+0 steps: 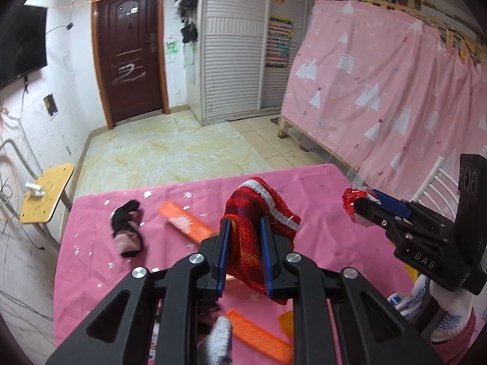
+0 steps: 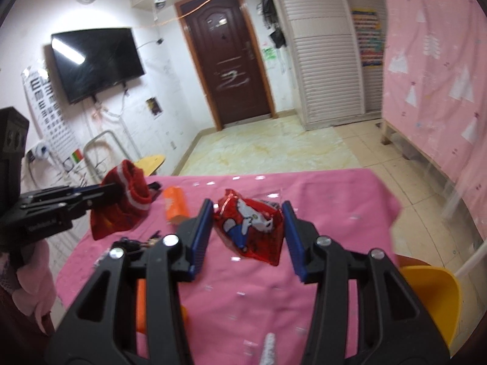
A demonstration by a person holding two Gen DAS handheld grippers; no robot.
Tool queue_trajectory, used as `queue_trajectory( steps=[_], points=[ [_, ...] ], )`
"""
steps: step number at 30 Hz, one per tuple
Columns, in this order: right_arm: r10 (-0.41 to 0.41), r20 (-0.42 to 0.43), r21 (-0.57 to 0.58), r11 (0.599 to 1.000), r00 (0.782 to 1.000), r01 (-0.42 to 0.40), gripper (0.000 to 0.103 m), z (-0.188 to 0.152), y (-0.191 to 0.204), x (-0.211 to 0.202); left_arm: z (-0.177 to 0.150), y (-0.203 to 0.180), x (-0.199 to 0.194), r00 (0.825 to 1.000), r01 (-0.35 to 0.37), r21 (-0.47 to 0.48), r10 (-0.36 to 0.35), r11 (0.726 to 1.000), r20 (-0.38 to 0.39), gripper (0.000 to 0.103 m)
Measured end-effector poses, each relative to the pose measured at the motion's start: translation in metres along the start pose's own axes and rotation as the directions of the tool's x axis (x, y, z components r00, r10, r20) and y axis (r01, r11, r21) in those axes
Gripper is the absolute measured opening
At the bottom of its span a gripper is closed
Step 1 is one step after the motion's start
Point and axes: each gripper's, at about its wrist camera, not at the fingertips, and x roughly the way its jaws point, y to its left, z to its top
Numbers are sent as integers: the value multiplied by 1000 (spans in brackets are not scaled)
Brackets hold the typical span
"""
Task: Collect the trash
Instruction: 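Carry both items over the yellow bucket and open both grippers to drop them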
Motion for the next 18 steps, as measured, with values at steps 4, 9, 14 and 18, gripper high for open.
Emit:
queue_trajectory(
  steps=[4,9,14,18],
  points=[
    [-49,25,40,998,998,48,44,-4,-30,-19,5,-27,3,1000,26,40,-26,999,2,11],
    [-113,41,87,990,993,109,44,-13,-65,-40,10,-66,10,998,61,97,-61,993,-12,11],
    [-169,44,134,978,985,162,44,-24,-98,-55,10,-99,17,996,85,149,-82,985,-26,11],
    [-210,37,170,965,977,201,44,-34,-122,-66,10,-120,20,995,100,181,-95,978,-36,11]
  ],
)
